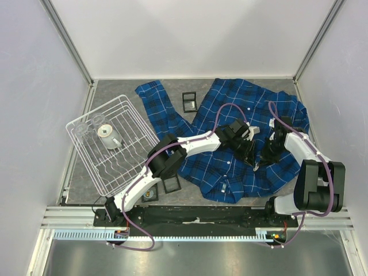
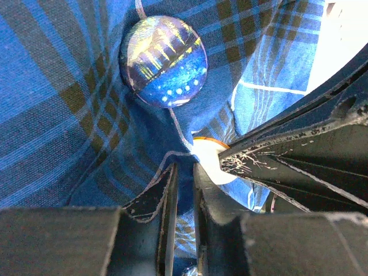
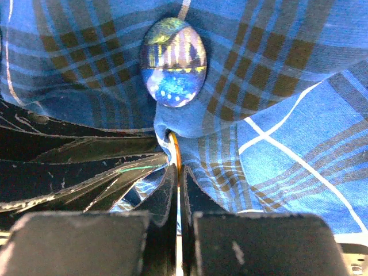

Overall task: Remove the brooch from the garment
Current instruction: Remove the brooch from the clothes.

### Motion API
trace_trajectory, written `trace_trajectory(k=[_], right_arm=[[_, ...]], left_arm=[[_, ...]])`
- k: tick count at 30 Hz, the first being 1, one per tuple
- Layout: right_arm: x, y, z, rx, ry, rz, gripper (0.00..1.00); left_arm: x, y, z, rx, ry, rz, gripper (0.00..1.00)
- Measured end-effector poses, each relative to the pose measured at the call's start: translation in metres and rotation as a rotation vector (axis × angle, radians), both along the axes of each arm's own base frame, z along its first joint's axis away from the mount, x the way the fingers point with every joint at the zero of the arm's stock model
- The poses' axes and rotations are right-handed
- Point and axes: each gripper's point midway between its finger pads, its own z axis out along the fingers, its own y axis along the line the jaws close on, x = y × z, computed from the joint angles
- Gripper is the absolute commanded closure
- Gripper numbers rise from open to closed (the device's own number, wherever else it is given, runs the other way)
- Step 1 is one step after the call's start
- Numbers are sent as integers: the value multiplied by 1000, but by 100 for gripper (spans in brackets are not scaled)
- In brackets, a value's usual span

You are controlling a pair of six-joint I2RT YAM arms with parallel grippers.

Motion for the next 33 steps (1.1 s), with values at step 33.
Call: trace_trajectory(k=[33], right_arm=[[-7,-3,-9,92,53,-71,100]], left_arm=[[-7,-2,0,11,-13,-28,74]])
